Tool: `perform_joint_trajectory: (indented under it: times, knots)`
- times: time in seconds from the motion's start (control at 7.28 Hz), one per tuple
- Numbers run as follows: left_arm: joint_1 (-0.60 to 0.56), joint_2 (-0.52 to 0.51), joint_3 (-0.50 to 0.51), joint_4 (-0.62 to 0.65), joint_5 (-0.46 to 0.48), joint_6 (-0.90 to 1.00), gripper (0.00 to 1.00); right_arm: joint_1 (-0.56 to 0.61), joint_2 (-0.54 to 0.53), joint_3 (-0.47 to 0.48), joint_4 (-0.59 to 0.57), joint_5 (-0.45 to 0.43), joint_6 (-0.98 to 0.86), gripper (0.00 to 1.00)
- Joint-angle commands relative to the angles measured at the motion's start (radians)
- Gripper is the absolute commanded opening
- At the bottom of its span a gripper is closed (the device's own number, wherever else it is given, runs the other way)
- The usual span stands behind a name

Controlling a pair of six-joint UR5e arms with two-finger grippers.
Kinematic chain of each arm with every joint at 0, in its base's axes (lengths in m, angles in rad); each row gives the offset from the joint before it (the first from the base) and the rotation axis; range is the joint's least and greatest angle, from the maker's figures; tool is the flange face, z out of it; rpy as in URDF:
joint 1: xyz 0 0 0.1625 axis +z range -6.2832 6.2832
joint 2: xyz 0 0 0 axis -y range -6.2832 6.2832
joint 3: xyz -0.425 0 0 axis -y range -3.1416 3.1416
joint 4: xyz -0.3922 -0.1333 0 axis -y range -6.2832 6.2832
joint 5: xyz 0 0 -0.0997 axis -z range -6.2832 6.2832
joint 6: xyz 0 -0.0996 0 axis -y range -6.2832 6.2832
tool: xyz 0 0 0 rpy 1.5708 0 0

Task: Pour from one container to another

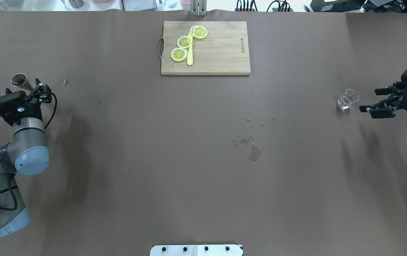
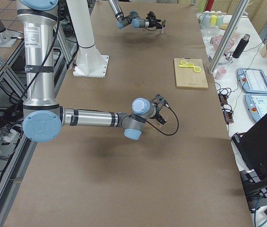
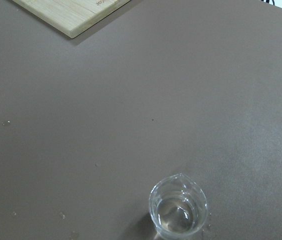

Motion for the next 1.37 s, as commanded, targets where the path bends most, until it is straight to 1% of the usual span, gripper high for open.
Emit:
perform_joint_trajectory:
  times: [0.0,0.14,0.41,0.55,0.69,1.1,1.24]
  knots:
    - [-0.021,-0.049,0.067,0.000,0.000,-0.018,0.97,-0.013,0.004,-0.069,0.089,-0.012,0.005,1.00]
    - [-0.024,-0.054,0.078,-0.002,0.000,-0.026,0.97,-0.016,0.013,-0.086,0.091,-0.027,0.005,1.00]
    - [-0.022,-0.058,0.101,0.000,0.000,-0.076,0.97,-0.021,0.063,-0.143,0.091,-0.029,0.005,1.00]
    - [-0.021,-0.058,0.102,0.001,0.000,-0.093,0.97,-0.029,0.079,-0.152,0.090,-0.035,0.006,1.00]
    - [-0.018,-0.058,0.110,0.001,0.000,-0.110,0.97,-0.042,0.097,-0.171,0.091,-0.053,0.052,1.00]
    - [-0.016,-0.061,0.116,0.003,0.002,-0.110,0.84,-0.085,0.097,-0.171,0.093,-0.133,0.111,1.00]
    - [-0.015,-0.061,0.116,0.009,0.002,-0.109,0.73,-0.099,0.097,-0.182,0.093,-0.185,0.117,1.00]
